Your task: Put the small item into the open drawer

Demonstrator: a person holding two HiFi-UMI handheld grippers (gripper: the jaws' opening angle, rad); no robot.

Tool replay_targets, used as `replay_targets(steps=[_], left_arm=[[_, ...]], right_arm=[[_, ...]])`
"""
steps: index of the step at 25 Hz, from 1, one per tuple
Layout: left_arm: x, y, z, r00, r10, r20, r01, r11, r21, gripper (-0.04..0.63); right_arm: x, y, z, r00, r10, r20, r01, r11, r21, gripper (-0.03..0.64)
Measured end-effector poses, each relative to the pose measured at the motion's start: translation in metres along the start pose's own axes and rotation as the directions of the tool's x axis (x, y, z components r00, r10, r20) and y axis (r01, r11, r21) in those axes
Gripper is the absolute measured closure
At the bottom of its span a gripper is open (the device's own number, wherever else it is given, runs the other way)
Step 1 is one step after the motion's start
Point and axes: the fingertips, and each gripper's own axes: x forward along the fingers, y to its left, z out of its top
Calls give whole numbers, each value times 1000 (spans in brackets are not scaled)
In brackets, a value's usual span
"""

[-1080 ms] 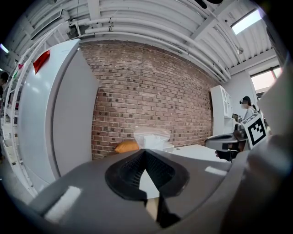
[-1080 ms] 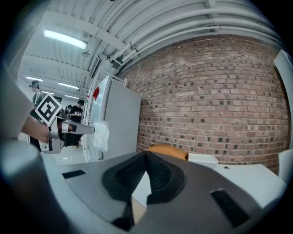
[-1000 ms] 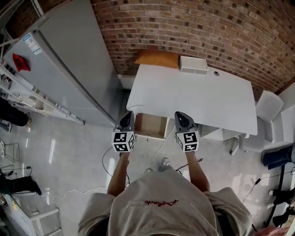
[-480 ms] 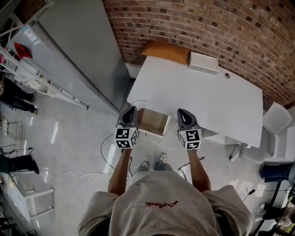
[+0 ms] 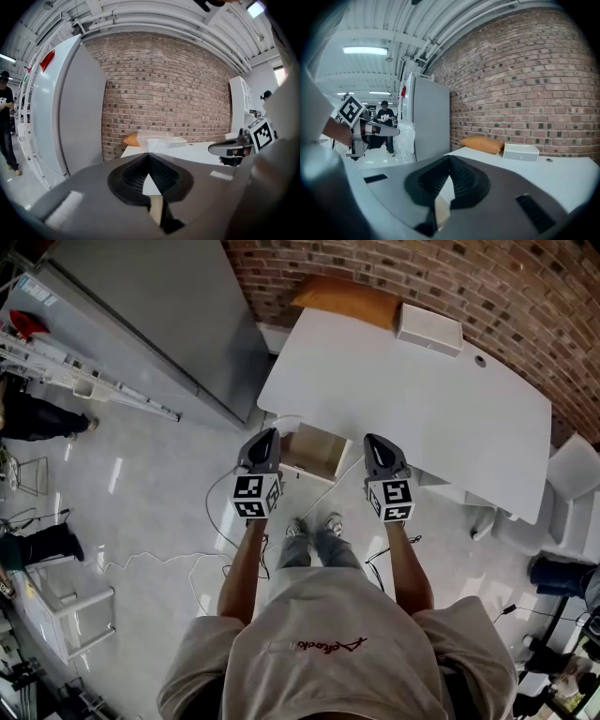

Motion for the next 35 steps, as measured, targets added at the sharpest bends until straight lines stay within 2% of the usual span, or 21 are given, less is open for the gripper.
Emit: replay_targets(steps=[13, 19, 24, 35], left_arm=[[16, 14, -61, 994, -65, -91, 62, 997, -36, 588], [12, 16, -109, 980, -109, -169, 100, 993, -60, 588], [21, 21, -143, 974, -119, -193, 105, 991, -80, 588], [6, 17, -211, 949, -145, -280, 117, 986, -116, 588]], right_arm=[[14, 24, -49, 996, -28, -80, 32, 999, 43, 604], [8, 46, -87, 989, -44, -143, 56, 995, 84, 604], [18, 54, -118, 985, -46, -167, 63, 993, 100, 604], [6, 83, -175, 969, -27, -246, 59, 990, 127, 604]])
